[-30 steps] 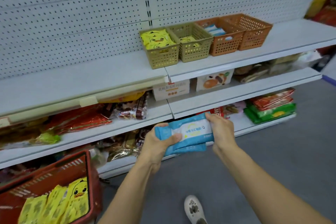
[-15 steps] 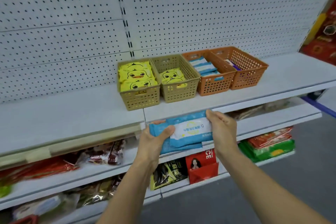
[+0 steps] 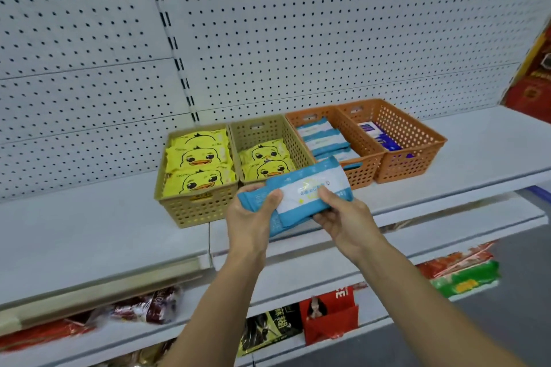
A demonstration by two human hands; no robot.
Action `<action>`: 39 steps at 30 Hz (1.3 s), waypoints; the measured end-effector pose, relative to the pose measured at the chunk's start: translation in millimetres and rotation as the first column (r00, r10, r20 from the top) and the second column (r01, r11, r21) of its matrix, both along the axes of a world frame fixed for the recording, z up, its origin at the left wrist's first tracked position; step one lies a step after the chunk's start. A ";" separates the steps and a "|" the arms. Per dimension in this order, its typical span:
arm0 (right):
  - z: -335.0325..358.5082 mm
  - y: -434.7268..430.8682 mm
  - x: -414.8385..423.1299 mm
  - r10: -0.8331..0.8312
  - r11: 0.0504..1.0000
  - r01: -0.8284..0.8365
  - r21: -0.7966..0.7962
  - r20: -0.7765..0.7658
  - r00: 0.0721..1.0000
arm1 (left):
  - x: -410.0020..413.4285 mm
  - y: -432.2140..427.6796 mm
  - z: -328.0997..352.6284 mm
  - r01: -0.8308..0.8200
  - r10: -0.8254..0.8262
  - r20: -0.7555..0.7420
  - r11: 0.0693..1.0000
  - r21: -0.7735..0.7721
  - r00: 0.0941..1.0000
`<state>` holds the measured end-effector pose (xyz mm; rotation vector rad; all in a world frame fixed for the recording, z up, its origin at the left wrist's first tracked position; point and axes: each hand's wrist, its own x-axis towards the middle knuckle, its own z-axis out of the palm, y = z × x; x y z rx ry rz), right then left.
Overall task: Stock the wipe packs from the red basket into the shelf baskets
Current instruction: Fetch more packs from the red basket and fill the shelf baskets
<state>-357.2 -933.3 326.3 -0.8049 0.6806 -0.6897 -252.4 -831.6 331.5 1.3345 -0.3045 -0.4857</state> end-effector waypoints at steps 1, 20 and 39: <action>2.7 -11.5 3.6 -0.012 1.000 0.011 -0.009 -0.031 0.999 | 0.8 -8.3 1.1 -0.003 0.002 0.004 1.000 0.006 1.000; 60.1 -326.3 131.7 -0.022 0.499 -0.358 -0.789 -0.425 0.905 | 73.4 -183.1 20.1 -0.370 0.375 -0.105 0.927 0.063 0.921; -16.6 -348.0 197.8 -0.151 -0.272 -0.862 -0.427 -0.866 0.476 | 114.2 -199.2 18.9 -0.345 0.371 -0.199 0.926 0.155 0.907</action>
